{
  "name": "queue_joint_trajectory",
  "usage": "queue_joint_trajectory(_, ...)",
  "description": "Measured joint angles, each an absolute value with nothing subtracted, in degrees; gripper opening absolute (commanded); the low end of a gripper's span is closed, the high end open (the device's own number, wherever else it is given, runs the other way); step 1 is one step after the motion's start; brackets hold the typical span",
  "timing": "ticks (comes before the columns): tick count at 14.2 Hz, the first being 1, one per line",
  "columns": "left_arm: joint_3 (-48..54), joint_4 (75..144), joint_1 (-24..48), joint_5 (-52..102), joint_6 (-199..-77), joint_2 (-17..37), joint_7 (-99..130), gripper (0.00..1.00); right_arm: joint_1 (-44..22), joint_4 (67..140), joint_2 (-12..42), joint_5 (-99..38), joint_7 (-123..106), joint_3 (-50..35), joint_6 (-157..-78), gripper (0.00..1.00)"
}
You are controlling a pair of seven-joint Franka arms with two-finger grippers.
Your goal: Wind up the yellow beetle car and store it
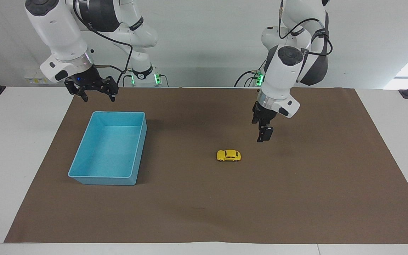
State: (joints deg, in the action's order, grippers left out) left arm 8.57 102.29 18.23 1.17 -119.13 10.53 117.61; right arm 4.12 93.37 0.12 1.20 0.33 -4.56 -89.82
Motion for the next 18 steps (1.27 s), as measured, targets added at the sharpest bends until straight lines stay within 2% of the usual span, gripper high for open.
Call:
queue_joint_trajectory(12,8.5,99.9,24.7,-1.0,-127.7,24.6,123.6,1.00,4.1,93.4,0.1,1.2,0.3,-4.6,-89.8,1.00)
queue_joint_trajectory(18,7.9,99.7,25.4,-1.2,-130.4,26.9,124.6,1.00,4.1,93.4,0.1,1.2,0.3,-4.6,-89.8,1.00)
